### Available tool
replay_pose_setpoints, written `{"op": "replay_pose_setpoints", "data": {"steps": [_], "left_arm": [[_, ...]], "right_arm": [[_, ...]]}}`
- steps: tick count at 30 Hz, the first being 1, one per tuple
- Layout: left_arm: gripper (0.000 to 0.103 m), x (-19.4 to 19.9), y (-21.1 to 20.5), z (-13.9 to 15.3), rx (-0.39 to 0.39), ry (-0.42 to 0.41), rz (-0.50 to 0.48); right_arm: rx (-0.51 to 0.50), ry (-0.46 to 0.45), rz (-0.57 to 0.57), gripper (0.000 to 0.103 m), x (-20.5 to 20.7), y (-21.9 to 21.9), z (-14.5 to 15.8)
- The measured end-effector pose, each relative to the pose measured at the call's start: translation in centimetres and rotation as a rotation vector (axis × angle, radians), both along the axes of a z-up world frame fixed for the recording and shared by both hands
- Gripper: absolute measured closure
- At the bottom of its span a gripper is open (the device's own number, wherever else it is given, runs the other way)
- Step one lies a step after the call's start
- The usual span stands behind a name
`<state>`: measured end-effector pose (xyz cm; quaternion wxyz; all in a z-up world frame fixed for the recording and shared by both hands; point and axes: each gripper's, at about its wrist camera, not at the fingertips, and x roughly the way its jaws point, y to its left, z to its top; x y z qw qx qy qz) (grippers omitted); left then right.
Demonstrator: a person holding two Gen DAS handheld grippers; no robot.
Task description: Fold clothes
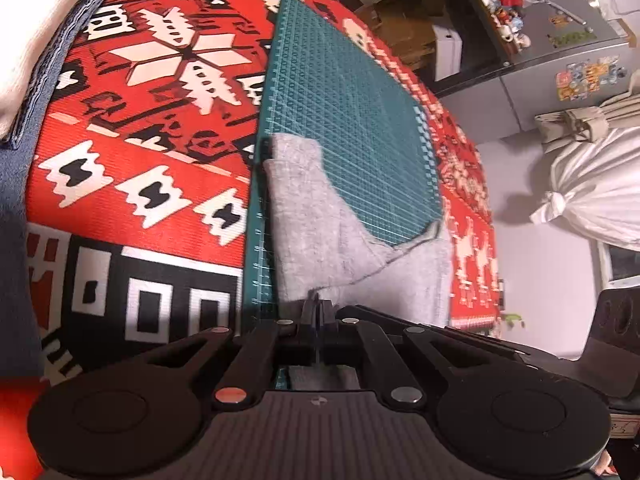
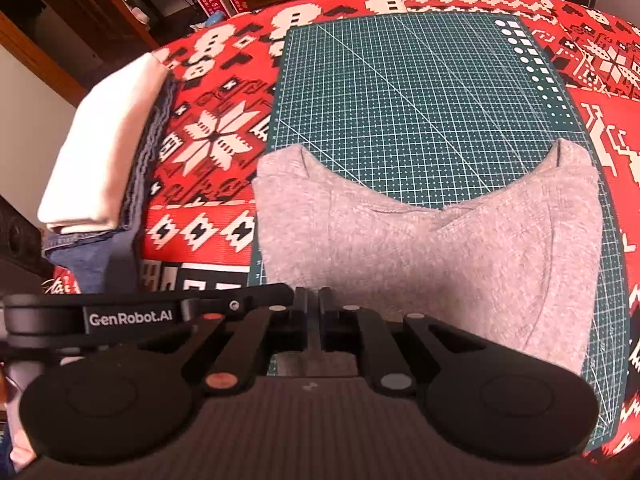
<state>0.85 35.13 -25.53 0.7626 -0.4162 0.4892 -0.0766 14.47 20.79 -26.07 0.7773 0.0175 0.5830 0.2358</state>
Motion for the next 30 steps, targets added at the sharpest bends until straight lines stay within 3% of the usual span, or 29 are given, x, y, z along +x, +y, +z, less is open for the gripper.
{"op": "replay_pose_setpoints", "data": {"steps": [6,16,24,30], "left_arm": [[0.102,-1.0,-0.7,0.4,-0.034,-0.01,-0.026],[0.102,-1.3,-2.3,-0.9,0.025,0.035,-0.06],[0.102,-2.1,-2.7,0.0,-0.01,0.007,-0.077],[0.102,-2.2,-3.7,0.2,0.001,0.009,-0.101]], "right_arm": [[-0.002,0.022,0.015,0.097,-1.2,-1.2,0.4],[-0.032,0.028,0.023,0.096,-2.1,-1.3,-1.0],[-0.029,0.029,0.041,0.097,-3.0,-2.2,0.6],[-0.05,0.07,0.035,0.096,-3.6,-2.9,-0.6]]}}
